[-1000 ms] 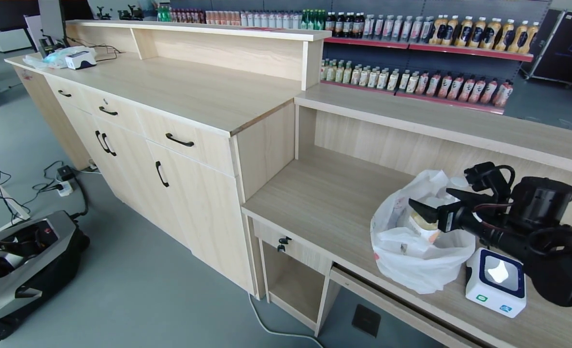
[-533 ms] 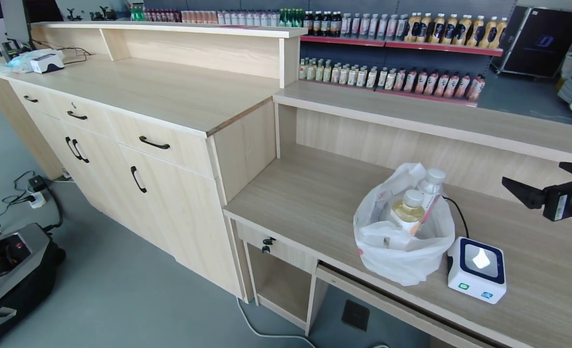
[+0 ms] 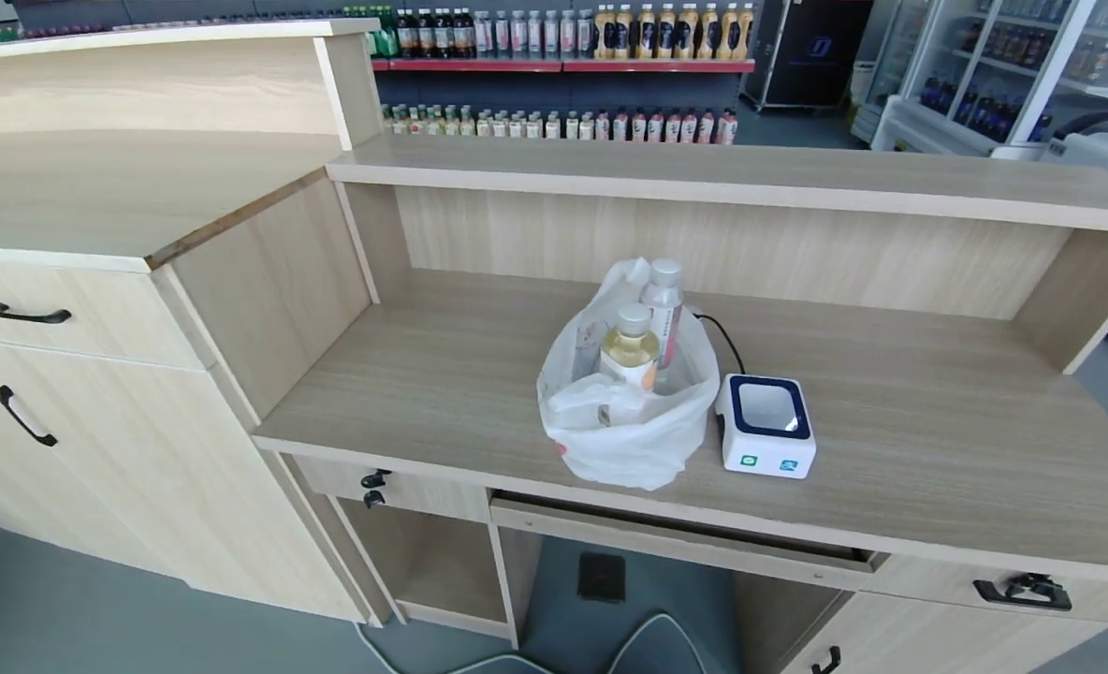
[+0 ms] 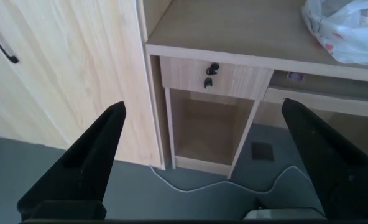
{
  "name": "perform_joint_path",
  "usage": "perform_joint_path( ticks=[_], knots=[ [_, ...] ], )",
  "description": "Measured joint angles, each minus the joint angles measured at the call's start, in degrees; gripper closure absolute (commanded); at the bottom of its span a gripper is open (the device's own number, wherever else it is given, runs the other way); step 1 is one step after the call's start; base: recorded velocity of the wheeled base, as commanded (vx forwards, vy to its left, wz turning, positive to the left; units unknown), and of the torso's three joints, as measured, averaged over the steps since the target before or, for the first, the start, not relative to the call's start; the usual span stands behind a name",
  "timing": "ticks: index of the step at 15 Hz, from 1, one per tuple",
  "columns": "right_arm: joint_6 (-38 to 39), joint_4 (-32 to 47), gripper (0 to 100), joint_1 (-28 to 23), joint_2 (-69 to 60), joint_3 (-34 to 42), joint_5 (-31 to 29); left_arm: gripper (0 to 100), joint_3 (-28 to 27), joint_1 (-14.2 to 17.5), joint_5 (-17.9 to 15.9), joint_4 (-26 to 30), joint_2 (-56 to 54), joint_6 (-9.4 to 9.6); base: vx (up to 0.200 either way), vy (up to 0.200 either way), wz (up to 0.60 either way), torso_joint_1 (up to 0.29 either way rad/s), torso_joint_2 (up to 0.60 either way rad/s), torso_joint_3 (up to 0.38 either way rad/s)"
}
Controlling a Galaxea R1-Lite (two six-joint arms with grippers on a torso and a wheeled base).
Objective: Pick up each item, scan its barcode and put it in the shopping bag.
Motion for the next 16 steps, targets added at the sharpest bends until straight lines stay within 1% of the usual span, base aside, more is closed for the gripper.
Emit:
perform_joint_path(
  ticks=[1,3,7,10,13,16],
  knots=[
    [0.0,0.0,0,0.0,-1.4,0.1,-0.2,0,0.0,0.0,0.0,0.0,0.0,0.0,0.0,0.0,0.0,-0.266,0.5,0.217],
    [-0.3,-0.3,0,-0.1,-4.8,3.8,-0.3,0,0.0,0.0,0.0,0.0,0.0,0.0,0.0,0.0,0.0,-0.115,0.2,0.102],
    [-0.3,-0.5,0,-0.2,-14.7,14.1,-0.3,0,0.0,0.0,0.0,0.0,0.0,0.0,0.0,0.0,0.0,-0.021,0.04,0.017],
    [2.6,-2.0,0,0.6,-22.0,23.1,0.1,0,0.0,0.0,0.0,0.0,0.0,0.0,0.0,0.0,0.0,0.0,0.0,0.0],
    [5.1,-2.6,0,2.6,-27.6,30.0,0.1,0,0.0,0.0,0.0,0.0,0.0,0.0,0.0,0.0,0.0,0.0,0.0,0.0],
    [4.8,-2.4,0,6.8,-35.2,36.6,0.0,0,0.0,0.0,0.0,0.0,0.0,0.0,0.0,0.0,0.0,0.0,0.0,0.0]
  ],
)
